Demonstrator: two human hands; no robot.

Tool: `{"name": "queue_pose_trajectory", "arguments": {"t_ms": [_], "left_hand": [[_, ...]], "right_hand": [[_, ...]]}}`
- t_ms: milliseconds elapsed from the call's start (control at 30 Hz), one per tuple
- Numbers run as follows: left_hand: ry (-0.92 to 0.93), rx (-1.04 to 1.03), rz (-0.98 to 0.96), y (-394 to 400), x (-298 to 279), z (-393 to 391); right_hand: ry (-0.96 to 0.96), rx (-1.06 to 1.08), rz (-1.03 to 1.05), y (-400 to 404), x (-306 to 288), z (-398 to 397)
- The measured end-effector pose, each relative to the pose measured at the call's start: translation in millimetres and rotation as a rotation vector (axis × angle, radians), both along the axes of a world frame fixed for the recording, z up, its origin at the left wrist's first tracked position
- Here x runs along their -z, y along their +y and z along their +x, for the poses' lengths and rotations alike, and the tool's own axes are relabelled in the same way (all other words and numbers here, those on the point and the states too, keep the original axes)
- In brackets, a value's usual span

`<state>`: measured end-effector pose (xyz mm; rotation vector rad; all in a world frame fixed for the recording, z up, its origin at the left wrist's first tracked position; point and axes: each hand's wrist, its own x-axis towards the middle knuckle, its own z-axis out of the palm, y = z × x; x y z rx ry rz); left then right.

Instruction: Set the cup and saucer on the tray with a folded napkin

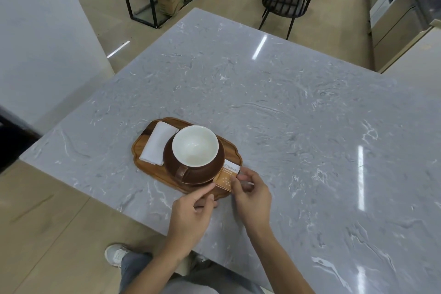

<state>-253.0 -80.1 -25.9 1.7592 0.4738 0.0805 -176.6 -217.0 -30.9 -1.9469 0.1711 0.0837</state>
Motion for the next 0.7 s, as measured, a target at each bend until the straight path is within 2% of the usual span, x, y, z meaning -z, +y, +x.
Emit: {"name": "queue_pose_trajectory", "arguments": {"t_ms": [200, 367, 567, 700], "left_hand": [[0.006, -0.017, -0.055, -1.4, 0.5, -0.7], [-0.036, -0.028, 0.055, 1.0, -2.8, -6.1], [-0.211, 0.139, 0.262, 9.7, -25.9, -7.1], [-0.370, 0.367, 0.404, 23.0, -58.1, 8.0]], "right_hand": [[0.005, -0.018, -0.020, 0.3, 0.1, 3.0], [-0.018, 0.006, 0.003, -0.8, -1.4, -1.8], [-0.156, -0.050, -0.154, -8.5, -22.8, 5.8], [-0.390, -0.121, -0.314, -6.0, -49.1, 15.7]]}}
